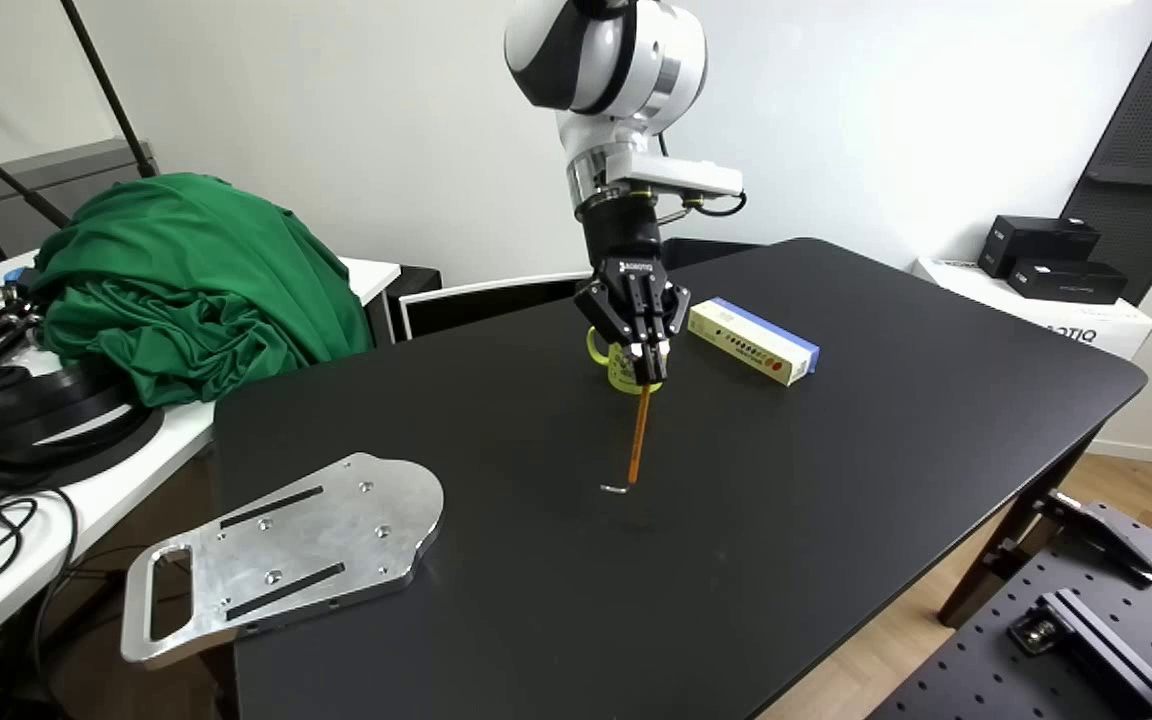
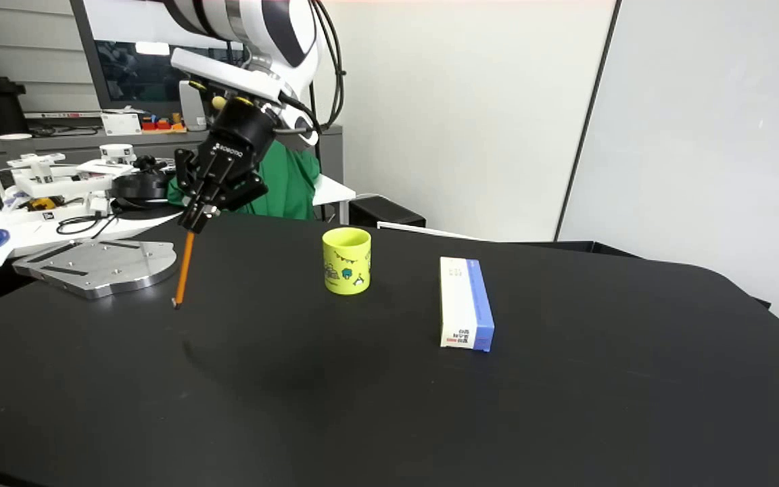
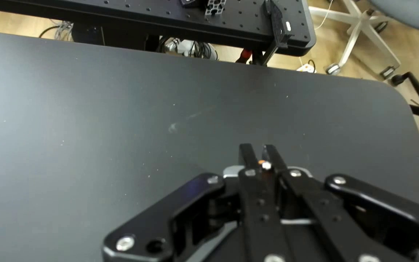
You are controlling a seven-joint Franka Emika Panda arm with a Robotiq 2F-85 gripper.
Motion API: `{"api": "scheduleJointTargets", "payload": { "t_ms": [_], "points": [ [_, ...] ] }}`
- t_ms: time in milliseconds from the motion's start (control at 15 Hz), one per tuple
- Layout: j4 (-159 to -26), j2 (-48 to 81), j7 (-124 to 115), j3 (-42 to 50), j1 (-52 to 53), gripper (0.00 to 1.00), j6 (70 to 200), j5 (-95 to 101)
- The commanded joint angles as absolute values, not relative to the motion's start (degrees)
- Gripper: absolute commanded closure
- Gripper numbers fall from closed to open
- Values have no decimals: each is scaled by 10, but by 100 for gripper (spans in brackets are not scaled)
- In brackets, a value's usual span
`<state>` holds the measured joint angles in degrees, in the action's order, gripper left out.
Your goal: Remove the Ellen key from the cup and put it on the table
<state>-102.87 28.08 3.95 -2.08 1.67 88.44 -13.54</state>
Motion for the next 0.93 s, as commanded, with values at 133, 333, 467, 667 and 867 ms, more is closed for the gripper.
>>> {"api": "scheduleJointTargets", "payload": {
  "t_ms": [133, 333, 467, 667, 867],
  "points": [
    [-993, 330, 74, -25, -1, 98, 853, -139],
    [-987, 346, 77, -24, -1, 98, 855, -133],
    [-985, 355, 77, -23, -3, 98, 856, -132],
    [-981, 365, 75, -21, -3, 98, 857, -127],
    [-986, 362, 70, -16, 4, 98, 881, -107]
  ]
}}
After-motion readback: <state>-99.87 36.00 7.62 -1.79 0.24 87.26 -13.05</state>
